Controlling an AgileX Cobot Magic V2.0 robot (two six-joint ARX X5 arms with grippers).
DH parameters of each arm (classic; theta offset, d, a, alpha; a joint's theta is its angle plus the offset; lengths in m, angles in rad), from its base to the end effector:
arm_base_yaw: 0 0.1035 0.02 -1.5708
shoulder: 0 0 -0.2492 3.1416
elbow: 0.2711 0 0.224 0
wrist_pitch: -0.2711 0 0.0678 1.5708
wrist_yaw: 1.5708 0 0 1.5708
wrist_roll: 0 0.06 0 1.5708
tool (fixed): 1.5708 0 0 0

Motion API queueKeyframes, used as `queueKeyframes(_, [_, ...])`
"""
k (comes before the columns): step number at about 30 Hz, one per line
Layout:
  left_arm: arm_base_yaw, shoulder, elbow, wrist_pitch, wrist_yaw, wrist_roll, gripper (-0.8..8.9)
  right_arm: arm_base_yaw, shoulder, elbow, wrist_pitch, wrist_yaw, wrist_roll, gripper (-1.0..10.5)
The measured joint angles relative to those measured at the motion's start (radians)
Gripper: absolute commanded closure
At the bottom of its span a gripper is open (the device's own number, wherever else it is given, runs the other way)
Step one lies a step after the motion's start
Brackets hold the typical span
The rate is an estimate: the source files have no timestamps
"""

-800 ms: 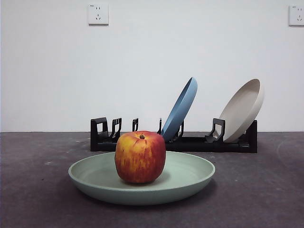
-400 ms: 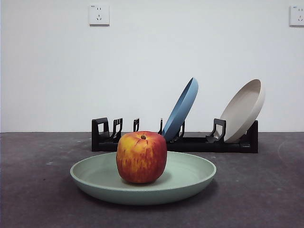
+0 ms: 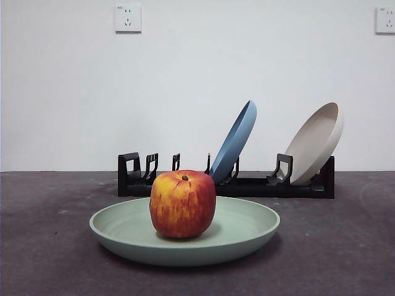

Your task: Take the green plate from the plate rack,put the plate on the table,take the apple from the table,put the apple in the plate

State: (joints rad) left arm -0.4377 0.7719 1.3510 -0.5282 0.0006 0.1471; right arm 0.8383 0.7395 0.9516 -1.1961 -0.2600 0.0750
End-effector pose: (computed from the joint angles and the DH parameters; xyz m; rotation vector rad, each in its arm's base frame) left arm 0.1058 -0.0496 0.4521 0.1336 -0.0822 -0.4337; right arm 0.0580 0.0876 0.2708 -0.2320 1.0240 0.9653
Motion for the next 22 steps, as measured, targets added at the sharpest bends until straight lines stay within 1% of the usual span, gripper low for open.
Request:
queueKeyframes(4, [0.163, -0.11, -0.135, 0.123, 0.0, 0.003, 8.16, 0.0, 0.0, 0.0, 0.0, 0.0, 0.0, 9.5])
queueKeyframes(8, [0.262, -0.233, -0.326, 0.284, 0.002, 0.006, 8.16, 0.0, 0.0, 0.0, 0.0, 0.0, 0.0, 9.5])
queueKeyframes(10, [0.301, -0.294, -0.451, 0.358, 0.003, 0.007, 8.17, 0.0, 0.0, 0.0, 0.0, 0.0, 0.0, 9.5])
queueKeyframes(13, [0.336, -0.378, -0.631, 0.418, 0.003, 0.006, 8.16, 0.0, 0.0, 0.0, 0.0, 0.0, 0.0, 9.5])
queueKeyframes(16, [0.355, -0.459, -0.789, 0.436, 0.004, -0.012, 8.16, 0.0, 0.0, 0.0, 0.0, 0.0, 0.0, 9.5])
queueKeyframes(22, [0.383, -0.58, -1.025, 0.444, 0.003, -0.065, 8.16, 0.0, 0.0, 0.0, 0.0, 0.0, 0.0, 9.5])
